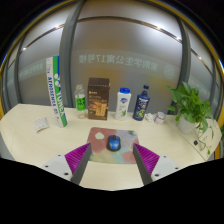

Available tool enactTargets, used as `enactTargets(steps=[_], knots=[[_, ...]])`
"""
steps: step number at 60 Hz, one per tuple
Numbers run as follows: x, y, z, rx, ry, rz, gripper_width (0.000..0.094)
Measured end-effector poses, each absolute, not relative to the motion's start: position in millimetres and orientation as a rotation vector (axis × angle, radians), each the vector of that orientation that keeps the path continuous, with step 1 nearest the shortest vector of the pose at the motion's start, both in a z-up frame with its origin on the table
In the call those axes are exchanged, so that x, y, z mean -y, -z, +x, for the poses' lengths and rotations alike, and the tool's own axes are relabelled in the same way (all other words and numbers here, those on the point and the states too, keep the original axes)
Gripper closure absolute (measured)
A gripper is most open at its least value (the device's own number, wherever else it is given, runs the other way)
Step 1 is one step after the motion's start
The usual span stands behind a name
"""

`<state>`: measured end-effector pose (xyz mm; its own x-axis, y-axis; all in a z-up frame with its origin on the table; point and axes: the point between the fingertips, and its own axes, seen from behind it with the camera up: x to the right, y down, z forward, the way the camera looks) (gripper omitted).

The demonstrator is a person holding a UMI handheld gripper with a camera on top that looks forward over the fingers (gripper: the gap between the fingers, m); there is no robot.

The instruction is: Arrange mouse

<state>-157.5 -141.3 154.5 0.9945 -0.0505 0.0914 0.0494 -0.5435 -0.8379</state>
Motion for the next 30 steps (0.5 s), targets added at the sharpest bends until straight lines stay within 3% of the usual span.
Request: enactTargets(steps=[16,30], knots=[[224,-190,-177,-0.001,0.153,-2.118,0.0083],[251,-187,-181,-0.017,0.169,-2.14,0.0084]])
